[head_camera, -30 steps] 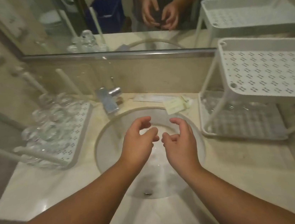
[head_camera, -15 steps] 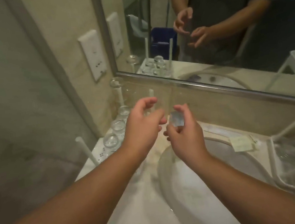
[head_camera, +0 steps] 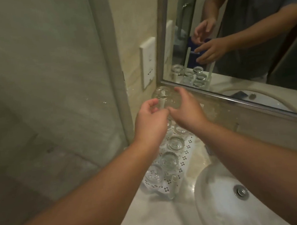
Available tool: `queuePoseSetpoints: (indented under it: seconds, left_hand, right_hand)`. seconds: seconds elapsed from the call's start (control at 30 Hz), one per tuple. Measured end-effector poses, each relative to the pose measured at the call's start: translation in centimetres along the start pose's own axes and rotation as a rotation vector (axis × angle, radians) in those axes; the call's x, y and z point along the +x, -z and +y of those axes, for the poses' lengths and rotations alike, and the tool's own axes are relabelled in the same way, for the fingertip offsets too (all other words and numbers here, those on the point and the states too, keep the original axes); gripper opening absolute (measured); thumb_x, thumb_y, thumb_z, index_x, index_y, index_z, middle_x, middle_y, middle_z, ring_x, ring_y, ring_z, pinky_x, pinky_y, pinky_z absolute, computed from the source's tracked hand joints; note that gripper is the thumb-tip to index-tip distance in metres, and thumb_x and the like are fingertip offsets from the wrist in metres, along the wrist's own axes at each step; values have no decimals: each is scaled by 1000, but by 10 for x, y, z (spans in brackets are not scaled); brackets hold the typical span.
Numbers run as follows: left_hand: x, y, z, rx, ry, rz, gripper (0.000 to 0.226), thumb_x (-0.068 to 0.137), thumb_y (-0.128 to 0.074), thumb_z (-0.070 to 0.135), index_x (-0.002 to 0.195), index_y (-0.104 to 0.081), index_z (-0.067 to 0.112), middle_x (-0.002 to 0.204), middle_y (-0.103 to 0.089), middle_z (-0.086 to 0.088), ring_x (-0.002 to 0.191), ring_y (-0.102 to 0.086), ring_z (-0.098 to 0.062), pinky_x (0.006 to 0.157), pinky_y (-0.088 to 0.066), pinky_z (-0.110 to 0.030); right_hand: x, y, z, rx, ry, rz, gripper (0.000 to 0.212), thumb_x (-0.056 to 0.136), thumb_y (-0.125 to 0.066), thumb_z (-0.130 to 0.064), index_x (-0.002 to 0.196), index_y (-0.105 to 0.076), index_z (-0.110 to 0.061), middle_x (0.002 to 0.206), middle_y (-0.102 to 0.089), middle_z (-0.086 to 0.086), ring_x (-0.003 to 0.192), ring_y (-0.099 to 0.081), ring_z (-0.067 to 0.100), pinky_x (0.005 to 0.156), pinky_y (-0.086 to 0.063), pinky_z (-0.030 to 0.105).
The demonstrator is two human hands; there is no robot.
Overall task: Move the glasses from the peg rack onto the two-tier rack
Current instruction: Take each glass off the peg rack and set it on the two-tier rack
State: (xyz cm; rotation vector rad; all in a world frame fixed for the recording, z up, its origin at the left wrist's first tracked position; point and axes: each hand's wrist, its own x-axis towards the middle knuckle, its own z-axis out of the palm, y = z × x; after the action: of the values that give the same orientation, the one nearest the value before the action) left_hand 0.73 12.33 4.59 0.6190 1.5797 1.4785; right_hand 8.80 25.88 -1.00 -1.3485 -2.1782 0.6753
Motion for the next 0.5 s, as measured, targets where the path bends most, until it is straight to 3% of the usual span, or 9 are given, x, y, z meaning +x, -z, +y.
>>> queuePoseSetpoints:
  seconds: [0.1,0.3,0.5]
  left_hand:
    - [13,9,-3,-68,67,5,37,91,-57,8,119,-55,31,116,-60,0,71,-65,-14,59,-51,-28]
    - [29,18,-3,-99,117,29,37,92,-56,8,120,-52,32,106,-60,4,75,-68,-15,58,-53,-28]
    - [37,20,-3,-108,110,33,42,90,-54,5,119,-54,36,110,-58,1,73,-66,-13,54,-49,-25]
  right_hand:
    - [15,-13,-6,-56,38,-50,70,86,-66,-33,147,-33,-23,143,-40,11,126,-45,30,100,-42,38]
    - [56,-24,-15,-314,7,-81,75,83,-67,-50,145,-28,-32,147,-34,10,120,-54,32,90,-47,41]
    - [86,-27,-23,-498,-49,-127,70,80,-60,-67,134,-42,-28,130,-53,8,112,-58,31,77,-49,40]
